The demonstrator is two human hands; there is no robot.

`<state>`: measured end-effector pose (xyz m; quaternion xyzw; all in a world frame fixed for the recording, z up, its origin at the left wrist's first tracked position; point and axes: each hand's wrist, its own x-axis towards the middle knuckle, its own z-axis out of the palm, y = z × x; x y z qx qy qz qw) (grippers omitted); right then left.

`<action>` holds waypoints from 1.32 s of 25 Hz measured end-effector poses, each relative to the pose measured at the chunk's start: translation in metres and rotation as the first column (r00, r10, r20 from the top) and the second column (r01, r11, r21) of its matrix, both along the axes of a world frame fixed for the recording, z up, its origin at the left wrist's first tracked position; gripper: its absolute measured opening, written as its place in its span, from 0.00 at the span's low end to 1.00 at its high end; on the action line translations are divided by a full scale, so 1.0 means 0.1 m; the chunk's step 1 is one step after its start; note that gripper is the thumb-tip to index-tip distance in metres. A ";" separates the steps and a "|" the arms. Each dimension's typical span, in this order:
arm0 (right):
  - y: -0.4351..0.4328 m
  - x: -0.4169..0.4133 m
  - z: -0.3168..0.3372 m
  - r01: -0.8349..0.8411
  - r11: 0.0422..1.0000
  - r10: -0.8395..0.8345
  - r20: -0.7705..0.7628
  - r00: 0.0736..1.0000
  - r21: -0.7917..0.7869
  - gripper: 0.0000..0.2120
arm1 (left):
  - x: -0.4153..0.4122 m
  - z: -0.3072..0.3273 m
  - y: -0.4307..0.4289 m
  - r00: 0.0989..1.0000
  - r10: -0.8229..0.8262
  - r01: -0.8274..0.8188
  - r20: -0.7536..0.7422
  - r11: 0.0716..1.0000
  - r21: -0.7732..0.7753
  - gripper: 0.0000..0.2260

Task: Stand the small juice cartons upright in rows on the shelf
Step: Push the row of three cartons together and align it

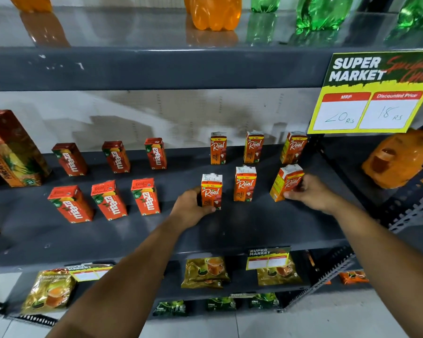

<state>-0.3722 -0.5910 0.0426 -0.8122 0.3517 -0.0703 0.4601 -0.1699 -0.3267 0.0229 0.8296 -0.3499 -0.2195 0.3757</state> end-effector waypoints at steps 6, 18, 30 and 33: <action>0.13 0.28 0.01 -0.078 0.994 0.069 -0.116 0.991 -0.076 0.25 | -0.07 -0.01 -0.30 0.996 0.013 -0.015 -0.087 1.000 -0.026 0.20; 0.23 0.61 -0.23 -0.132 0.979 0.088 -0.258 0.962 -0.156 0.45 | -0.03 -0.05 -0.53 0.985 0.061 -0.061 -0.161 0.998 0.004 0.27; 0.32 0.58 -0.26 -0.034 0.998 0.028 -0.092 0.995 -0.059 0.48 | -0.05 -0.16 -0.58 0.989 0.045 -0.046 -0.141 0.999 -0.001 0.21; 0.27 0.37 -0.35 -0.068 0.997 0.066 -0.059 0.996 -0.028 0.45 | -0.25 -0.07 -0.53 0.985 0.021 -0.022 -0.169 1.000 -0.001 0.22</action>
